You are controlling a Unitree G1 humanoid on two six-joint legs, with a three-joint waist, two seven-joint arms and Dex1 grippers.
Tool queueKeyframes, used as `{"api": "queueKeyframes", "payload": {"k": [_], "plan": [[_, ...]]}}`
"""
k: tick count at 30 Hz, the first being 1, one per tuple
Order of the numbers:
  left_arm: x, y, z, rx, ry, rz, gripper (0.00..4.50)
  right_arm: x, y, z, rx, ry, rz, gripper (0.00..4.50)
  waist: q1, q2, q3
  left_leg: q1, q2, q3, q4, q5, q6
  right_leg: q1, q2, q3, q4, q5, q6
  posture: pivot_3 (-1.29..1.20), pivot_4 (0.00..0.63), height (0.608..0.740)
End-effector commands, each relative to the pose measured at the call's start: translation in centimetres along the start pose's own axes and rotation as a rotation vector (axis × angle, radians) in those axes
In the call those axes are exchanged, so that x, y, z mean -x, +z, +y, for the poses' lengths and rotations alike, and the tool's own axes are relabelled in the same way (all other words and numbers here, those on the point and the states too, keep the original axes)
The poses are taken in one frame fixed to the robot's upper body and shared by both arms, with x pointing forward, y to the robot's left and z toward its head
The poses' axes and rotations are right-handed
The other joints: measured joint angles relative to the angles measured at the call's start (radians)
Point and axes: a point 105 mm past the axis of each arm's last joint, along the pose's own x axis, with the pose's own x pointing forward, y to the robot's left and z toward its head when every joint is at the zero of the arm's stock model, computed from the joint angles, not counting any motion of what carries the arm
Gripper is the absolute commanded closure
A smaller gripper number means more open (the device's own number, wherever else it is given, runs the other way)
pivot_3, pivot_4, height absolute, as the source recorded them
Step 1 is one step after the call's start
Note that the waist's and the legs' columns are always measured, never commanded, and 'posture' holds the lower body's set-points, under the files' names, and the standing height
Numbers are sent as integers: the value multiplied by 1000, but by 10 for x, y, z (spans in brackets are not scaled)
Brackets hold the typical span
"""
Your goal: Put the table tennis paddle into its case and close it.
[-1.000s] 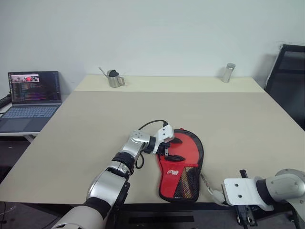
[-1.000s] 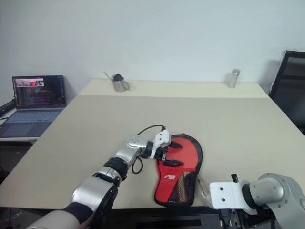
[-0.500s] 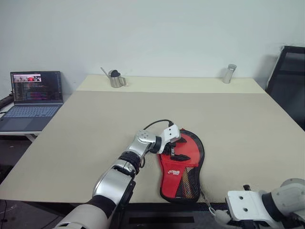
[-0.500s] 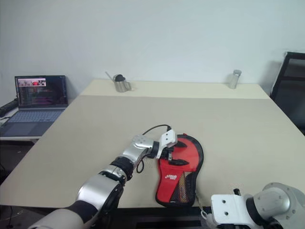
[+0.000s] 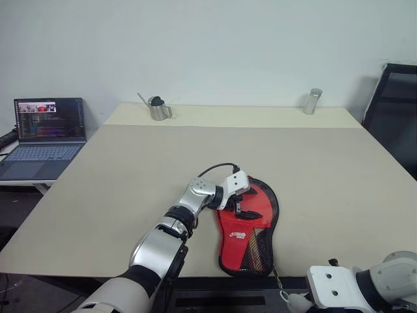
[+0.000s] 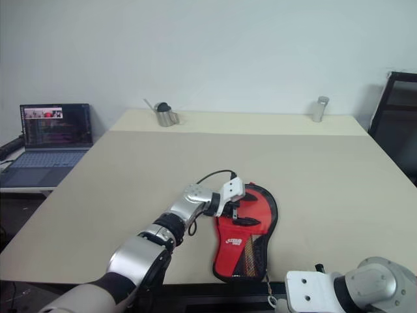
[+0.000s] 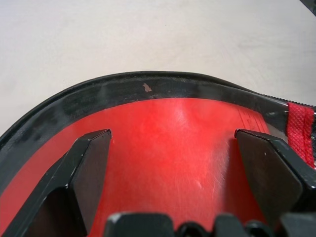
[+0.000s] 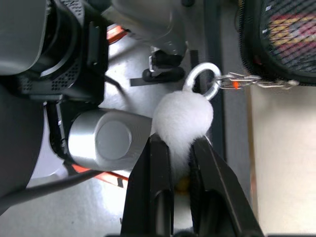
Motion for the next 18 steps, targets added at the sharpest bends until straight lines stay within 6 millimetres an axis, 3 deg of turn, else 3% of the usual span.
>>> {"api": "queueKeyframes", "payload": {"k": [1,7,11,18], "plan": [[-1,-17,-8,14,-28,66,133,2,11,2,16,6,-30,3161,0,0,0,0,0,0,0,0,0,0,0,0,0,0,0,0,150,740],[3,-20,-8,25,-15,53,133,9,21,-7,-7,-19,-68,1256,-4,0,0,0,0,0,0,0,0,0,0,0,0,0,0,0,150,740],[3,-21,-8,37,-3,40,133,20,27,-23,-37,-75,-94,13,-10,0,0,1,1,-1,0,0,0,0,0,0,0,0,0,0,150,740],[10,-10,-4,39,10,-39,133,39,31,-103,-136,-371,-223,13,-26,-1,-1,2,1,-5,0,0,0,1,0,1,0,0,0,0,150,740]]}}
